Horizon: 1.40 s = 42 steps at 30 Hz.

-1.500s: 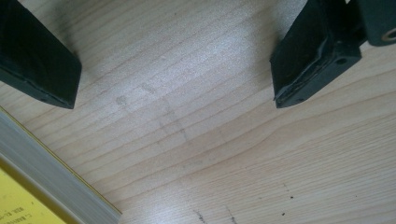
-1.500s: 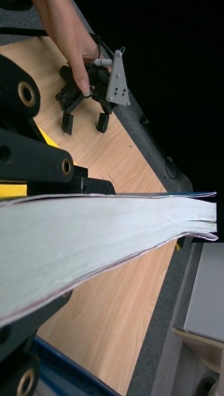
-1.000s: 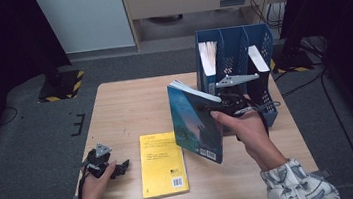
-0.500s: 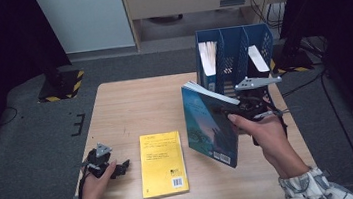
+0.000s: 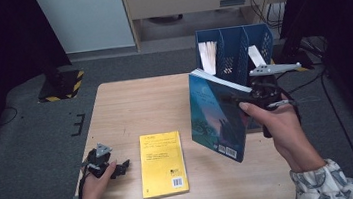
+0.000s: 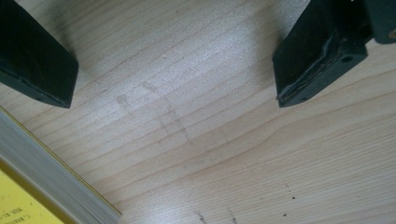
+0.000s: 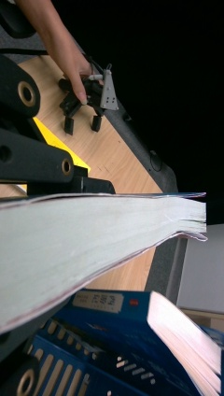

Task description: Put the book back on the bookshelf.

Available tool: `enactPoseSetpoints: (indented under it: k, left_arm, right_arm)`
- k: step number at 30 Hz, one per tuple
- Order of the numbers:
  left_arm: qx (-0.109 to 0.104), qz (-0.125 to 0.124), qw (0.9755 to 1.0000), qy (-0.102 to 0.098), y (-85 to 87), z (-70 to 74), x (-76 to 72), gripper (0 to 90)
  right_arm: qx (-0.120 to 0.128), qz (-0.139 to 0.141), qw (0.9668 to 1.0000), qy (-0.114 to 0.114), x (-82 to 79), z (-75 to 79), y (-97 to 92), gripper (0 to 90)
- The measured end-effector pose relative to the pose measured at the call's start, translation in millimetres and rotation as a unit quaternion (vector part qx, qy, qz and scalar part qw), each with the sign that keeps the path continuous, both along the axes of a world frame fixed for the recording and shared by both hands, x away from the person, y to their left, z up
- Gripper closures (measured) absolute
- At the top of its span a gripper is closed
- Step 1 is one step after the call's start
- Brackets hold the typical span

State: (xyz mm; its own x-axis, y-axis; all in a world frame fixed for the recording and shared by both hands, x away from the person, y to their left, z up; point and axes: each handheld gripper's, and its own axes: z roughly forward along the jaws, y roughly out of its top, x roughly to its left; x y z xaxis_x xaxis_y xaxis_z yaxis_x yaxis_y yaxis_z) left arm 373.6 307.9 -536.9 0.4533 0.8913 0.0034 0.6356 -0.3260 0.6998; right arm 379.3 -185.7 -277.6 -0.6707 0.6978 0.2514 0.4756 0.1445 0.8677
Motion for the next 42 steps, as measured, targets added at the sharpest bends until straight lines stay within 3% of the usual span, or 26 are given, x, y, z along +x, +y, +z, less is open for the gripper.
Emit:
enactPoseSetpoints:
  k: [6,22,31,42]
  left_arm:
    - [0.0,0.0,1.0,0.0,0.0,0.0,0.0,0.0]
    - [-0.001,0.001,1.0,0.001,-0.3,-0.1,-0.1,0.0]
    - [0.002,-0.001,1.0,0.002,0.2,0.2,-0.1,0.0]
    - [0.002,-0.001,1.0,0.003,-0.5,0.2,0.7,0.0]
  right_arm:
    - [-0.003,-0.016,0.9998,0.006,1.5,10.7,-12.4,73.7]
    - [-0.002,-0.07,0.9975,0.011,6.5,20.7,-58.6,73.6]
    - [-0.016,-0.112,0.9935,0.009,24.3,22.5,-72.1,73.7]
    - [-0.042,-0.164,0.9855,0.001,55.9,22.3,-74.0,73.7]
